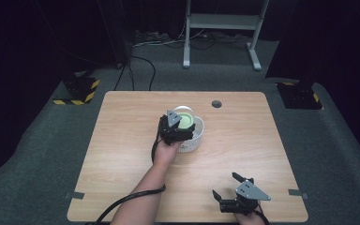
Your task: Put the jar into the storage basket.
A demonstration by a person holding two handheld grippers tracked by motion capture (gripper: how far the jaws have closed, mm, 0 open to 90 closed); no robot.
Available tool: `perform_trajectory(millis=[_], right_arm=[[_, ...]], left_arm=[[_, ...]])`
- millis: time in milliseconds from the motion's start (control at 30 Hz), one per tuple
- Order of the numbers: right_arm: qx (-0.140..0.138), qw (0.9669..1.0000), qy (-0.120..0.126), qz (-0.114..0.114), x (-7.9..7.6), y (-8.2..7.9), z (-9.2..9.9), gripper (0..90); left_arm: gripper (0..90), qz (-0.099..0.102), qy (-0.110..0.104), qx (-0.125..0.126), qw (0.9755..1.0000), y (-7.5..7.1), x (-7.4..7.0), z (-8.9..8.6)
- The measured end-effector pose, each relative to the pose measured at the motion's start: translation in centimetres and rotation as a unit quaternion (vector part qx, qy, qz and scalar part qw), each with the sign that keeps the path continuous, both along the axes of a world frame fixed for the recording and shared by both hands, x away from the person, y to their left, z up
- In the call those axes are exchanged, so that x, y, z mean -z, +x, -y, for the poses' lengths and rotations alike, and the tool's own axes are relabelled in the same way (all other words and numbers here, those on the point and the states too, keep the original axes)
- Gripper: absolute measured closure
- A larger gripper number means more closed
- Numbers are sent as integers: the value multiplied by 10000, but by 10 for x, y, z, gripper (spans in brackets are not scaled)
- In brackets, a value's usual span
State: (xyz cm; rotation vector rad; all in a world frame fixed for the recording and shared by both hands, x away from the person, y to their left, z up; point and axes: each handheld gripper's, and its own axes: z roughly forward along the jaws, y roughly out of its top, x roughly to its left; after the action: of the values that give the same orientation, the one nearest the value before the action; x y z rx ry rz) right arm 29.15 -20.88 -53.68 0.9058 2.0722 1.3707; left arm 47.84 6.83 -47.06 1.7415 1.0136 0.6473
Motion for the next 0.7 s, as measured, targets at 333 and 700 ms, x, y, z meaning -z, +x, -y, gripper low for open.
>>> perform_trajectory(millis=[333, 700], right_arm=[[3, 10000, -22, 6, 0, 0, 0, 8], [11, 10000, -30, 2, 0, 0, -1, 8]], left_arm=[[116, 64, 68, 16, 10000, -4, 2, 0], [112, -53, 173, 123, 9998, -4, -1, -1]])
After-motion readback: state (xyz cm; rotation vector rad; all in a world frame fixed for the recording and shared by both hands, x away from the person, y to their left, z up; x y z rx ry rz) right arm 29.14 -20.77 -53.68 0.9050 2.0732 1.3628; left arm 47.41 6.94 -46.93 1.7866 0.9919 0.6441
